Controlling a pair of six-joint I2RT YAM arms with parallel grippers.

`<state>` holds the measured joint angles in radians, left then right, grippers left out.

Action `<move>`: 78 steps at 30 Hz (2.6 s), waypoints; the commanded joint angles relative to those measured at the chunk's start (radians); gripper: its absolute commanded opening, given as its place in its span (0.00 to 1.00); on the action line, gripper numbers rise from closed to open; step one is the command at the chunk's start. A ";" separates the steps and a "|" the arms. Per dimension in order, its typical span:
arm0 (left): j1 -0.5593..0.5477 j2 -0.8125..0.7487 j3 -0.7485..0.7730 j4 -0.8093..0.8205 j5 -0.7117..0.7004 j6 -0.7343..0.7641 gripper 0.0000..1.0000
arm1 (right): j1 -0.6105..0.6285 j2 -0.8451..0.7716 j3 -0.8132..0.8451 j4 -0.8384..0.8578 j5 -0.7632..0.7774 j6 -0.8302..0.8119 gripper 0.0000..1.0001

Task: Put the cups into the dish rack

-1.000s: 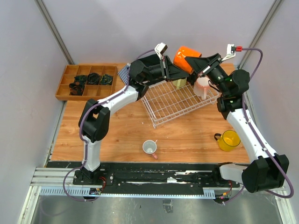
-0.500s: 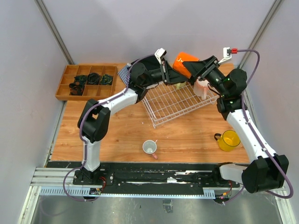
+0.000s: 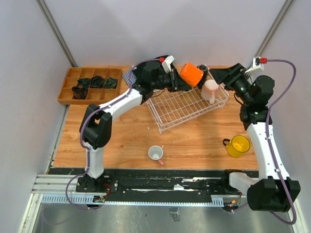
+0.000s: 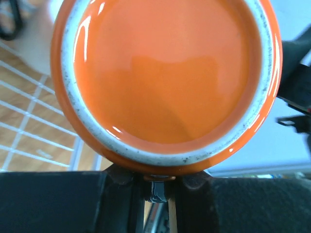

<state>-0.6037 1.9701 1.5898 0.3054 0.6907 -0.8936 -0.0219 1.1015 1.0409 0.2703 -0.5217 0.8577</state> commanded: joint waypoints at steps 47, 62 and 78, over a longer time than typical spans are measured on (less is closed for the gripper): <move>-0.237 0.456 0.767 -0.889 -0.836 0.296 0.01 | -0.052 -0.043 0.237 -0.625 0.395 -0.501 0.73; -0.242 0.528 0.790 -0.867 -0.866 0.260 0.01 | -0.041 -0.046 0.238 -0.627 0.388 -0.501 0.74; -0.251 0.563 0.816 -0.926 -0.881 0.261 0.09 | -0.036 -0.043 0.226 -0.621 0.395 -0.507 0.74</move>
<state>-0.8421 2.5130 2.3585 -0.6136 -0.1524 -0.6258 -0.0597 1.0714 1.2686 -0.3653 -0.1375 0.3641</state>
